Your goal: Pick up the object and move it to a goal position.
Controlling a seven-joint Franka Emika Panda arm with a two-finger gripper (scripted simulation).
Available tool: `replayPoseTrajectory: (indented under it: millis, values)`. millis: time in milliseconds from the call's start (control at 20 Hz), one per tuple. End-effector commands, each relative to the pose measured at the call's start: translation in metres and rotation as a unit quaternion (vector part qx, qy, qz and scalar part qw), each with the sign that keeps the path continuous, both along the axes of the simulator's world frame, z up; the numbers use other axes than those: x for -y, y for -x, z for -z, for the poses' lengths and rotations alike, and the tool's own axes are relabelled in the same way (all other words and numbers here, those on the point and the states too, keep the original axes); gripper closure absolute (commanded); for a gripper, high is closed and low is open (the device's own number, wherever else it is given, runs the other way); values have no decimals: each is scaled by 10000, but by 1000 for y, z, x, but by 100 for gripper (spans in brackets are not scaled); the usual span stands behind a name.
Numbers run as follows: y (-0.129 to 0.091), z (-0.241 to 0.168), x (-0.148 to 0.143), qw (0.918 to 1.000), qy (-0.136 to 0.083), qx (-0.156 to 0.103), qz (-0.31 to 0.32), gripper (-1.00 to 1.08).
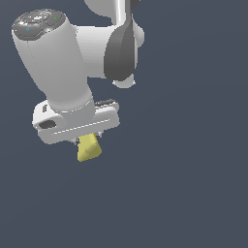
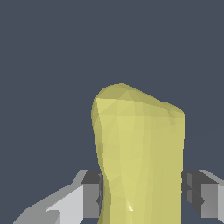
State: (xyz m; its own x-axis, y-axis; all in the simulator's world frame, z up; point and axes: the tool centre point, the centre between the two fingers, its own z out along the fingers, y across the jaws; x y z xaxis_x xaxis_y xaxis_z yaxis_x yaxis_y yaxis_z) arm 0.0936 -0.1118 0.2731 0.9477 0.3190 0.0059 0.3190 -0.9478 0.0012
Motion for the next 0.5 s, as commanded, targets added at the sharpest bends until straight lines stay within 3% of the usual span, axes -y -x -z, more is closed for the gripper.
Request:
replayPoseTrajectory:
  millis: [0, 450]
  values:
    - [4, -24, 13, 10000, -2, -7, -2, 108]
    - [14, -99, 53, 10000, 0, -20, -1, 108]
